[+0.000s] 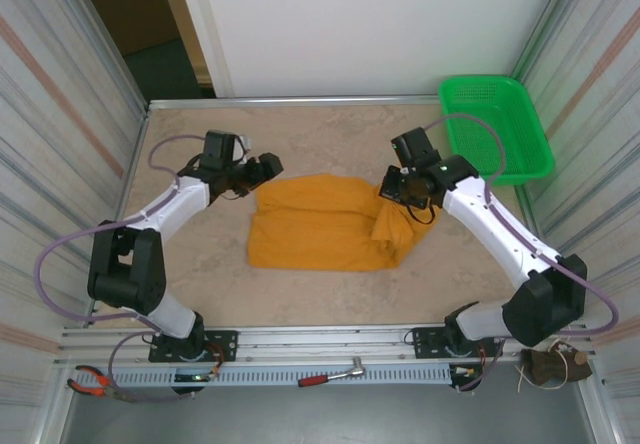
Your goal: Fold the inside-out t-shirt
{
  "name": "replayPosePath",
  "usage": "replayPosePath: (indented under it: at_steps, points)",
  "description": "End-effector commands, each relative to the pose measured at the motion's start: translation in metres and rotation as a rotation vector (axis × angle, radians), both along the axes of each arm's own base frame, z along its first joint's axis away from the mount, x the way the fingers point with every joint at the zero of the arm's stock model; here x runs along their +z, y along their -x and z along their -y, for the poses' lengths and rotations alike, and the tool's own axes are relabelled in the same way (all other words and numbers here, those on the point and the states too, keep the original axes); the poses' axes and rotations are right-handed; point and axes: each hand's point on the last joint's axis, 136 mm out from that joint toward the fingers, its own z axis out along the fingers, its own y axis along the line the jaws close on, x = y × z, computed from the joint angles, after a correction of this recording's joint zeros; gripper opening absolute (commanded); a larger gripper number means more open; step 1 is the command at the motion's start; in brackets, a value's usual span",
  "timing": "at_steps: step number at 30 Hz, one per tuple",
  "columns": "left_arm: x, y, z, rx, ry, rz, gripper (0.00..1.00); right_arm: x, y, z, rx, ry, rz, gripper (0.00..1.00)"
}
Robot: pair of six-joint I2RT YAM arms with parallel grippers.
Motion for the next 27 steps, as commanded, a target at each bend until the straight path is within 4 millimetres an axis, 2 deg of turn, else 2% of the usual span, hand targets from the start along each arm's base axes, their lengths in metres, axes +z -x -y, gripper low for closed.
replayPosePath:
  at_steps: [1, 5, 11, 17, 20, 21, 24, 25, 27]
  points:
    - [-0.001, 0.003, -0.008, -0.029, 0.033, -0.026, 0.80, 0.008, -0.006, -0.013, -0.054, 0.044, 0.020, 0.00]
    - [-0.004, 0.000, -0.023, -0.003, 0.054, -0.034, 0.80, 0.005, -0.010, -0.045, -0.017, 0.068, 0.008, 0.00]
    - [-0.008, -0.002, -0.042, 0.033, 0.091, -0.044, 0.80, -0.007, -0.016, -0.109, 0.077, 0.085, -0.017, 0.00]
    - [-0.009, -0.002, -0.055, 0.063, 0.111, -0.046, 0.81, -0.029, -0.013, -0.171, 0.203, 0.129, -0.072, 0.00]
    - [-0.009, -0.002, -0.061, 0.076, 0.114, -0.047, 0.81, -0.042, -0.010, -0.208, 0.263, 0.120, -0.087, 0.00]
    - [-0.010, -0.002, -0.065, 0.086, 0.114, -0.048, 0.81, -0.049, -0.008, -0.222, 0.284, 0.105, -0.101, 0.04]
    - [-0.013, -0.004, -0.087, 0.158, 0.120, -0.053, 0.81, -0.065, 0.000, -0.275, 0.367, -0.002, -0.146, 0.39]
    - [-0.014, -0.005, -0.098, 0.194, 0.122, -0.052, 0.81, -0.063, 0.005, -0.298, 0.423, -0.065, -0.154, 0.46]
    - [-0.016, -0.007, -0.117, 0.250, 0.142, -0.053, 0.81, -0.047, 0.016, -0.323, 0.497, -0.099, -0.138, 0.57]
